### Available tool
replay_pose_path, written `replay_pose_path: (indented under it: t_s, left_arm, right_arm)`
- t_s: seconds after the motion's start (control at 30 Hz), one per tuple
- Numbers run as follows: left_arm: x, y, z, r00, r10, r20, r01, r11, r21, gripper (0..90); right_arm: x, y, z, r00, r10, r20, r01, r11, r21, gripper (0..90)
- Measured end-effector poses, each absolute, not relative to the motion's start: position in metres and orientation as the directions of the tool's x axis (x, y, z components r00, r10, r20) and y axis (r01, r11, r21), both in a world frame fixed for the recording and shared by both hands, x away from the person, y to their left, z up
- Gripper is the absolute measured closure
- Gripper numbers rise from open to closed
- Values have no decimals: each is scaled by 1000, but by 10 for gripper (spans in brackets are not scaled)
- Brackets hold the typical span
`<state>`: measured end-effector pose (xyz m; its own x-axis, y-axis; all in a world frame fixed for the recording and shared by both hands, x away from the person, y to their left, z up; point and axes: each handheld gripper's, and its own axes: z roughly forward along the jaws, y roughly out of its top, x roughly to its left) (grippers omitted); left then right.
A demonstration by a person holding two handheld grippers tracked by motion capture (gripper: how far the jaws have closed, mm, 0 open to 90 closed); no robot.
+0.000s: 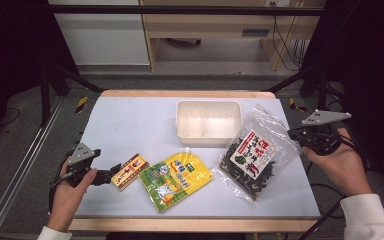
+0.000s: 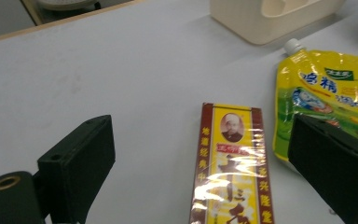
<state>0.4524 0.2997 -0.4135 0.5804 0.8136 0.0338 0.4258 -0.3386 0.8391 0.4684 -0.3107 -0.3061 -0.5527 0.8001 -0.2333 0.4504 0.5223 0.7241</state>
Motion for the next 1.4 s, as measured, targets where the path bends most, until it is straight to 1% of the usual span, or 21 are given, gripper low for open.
replay_pose_path:
  t_s: [0.27, 0.37, 0.53, 0.6, 0.63, 0.8, 0.83, 1.0, 1.03, 1.23, 1.4]
  left_arm:
    - [468, 267, -384, 676, 732, 85, 389, -453, 802, 66]
    - [476, 255, -376, 700, 707, 102, 383, -491, 783, 67]
    - [488, 239, -362, 732, 673, 108, 369, -524, 767, 90]
    - [490, 228, -352, 751, 649, 122, 345, -543, 765, 97]
    - [490, 228, -352, 751, 649, 122, 345, -543, 765, 98]
    - [491, 204, -331, 780, 606, 157, 294, -576, 763, 98]
    - [491, 200, -329, 785, 597, 164, 285, -584, 760, 98]
    - [498, 189, -327, 800, 579, 160, 287, -602, 745, 99]
    - [500, 188, -328, 800, 576, 171, 285, -614, 736, 99]
    - [505, 188, -329, 796, 581, 167, 296, -616, 730, 99]
    - [505, 187, -326, 801, 571, 182, 284, -628, 724, 99]
  right_arm:
    - [467, -278, -278, -606, 727, -323, 373, 619, 691, 897]
    - [469, -269, -272, -622, 707, -336, 355, 637, 684, 897]
    - [474, -253, -264, -642, 679, -357, 326, 663, 674, 897]
    - [475, -243, -258, -658, 655, -372, 297, 680, 670, 897]
    - [475, -243, -258, -658, 655, -372, 297, 680, 670, 897]
    - [476, -227, -250, -683, 620, -385, 264, 702, 661, 897]
    - [475, -220, -247, -687, 604, -403, 246, 716, 654, 897]
    - [476, -211, -244, -701, 584, -408, 229, 727, 647, 897]
    - [476, -209, -244, -704, 579, -410, 225, 730, 645, 897]
    - [478, -197, -240, -721, 552, -418, 198, 743, 639, 897]
    - [481, -188, -238, -730, 538, -421, 184, 748, 637, 897]
